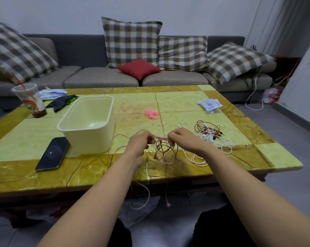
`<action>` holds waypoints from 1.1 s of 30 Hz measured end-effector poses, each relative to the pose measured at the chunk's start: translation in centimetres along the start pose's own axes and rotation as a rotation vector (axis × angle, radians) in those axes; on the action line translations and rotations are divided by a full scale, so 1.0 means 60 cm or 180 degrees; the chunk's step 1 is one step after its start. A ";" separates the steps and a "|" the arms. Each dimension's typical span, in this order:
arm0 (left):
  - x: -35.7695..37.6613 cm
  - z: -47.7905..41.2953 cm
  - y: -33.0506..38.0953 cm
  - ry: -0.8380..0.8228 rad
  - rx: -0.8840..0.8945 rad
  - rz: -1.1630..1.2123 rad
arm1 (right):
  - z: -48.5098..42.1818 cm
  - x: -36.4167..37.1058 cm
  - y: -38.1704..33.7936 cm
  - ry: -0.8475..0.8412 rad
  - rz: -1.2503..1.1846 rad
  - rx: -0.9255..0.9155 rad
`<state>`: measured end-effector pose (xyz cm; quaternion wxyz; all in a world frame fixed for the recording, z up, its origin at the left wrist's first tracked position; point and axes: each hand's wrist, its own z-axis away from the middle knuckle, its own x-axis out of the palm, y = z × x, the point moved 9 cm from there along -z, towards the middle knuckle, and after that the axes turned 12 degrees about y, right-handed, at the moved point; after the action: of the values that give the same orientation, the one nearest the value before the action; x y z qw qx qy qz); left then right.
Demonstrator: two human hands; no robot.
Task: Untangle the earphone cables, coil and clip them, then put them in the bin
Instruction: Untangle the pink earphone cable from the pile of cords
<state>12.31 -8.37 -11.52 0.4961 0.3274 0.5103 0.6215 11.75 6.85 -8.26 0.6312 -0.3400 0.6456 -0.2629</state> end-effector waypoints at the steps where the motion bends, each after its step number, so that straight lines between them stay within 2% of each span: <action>1: 0.000 0.000 -0.002 0.0011 -0.0043 0.0067 | 0.001 0.001 0.000 -0.0030 0.0015 0.0012; 6: 0.007 0.007 0.015 -0.0140 0.0314 -0.0026 | -0.002 0.007 0.003 -0.0024 -0.0090 -0.0107; 11: 0.024 0.021 0.016 -0.0494 0.0397 -0.0180 | -0.012 -0.007 0.000 0.0377 -0.0131 -0.0397; 14: 0.024 0.025 0.024 -0.0440 0.0549 -0.0232 | -0.013 -0.016 -0.001 0.0520 -0.0073 -0.0429; 17: 0.010 0.014 0.018 -0.0184 0.0452 -0.0324 | -0.011 -0.024 -0.008 0.0618 -0.0163 -0.0487; 21: 0.005 0.009 0.009 -0.0031 0.0220 -0.0134 | -0.010 -0.012 -0.007 0.0450 -0.0183 -0.0402; 26: 0.016 0.017 0.019 -0.0100 0.0489 -0.0094 | -0.012 -0.003 0.003 0.0319 -0.0468 -0.0276; 31: 0.013 0.014 0.012 -0.0071 0.0365 -0.0275 | -0.015 0.016 0.014 -0.0068 -0.0164 -0.0219; 33: 0.011 0.014 0.007 -0.0033 0.0264 -0.0256 | -0.016 0.009 0.008 0.0082 -0.0125 -0.0303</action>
<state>12.74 -7.47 -10.97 0.5092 0.3301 0.5459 0.5777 10.76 6.65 -8.88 0.6007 -0.3788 0.6587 -0.2487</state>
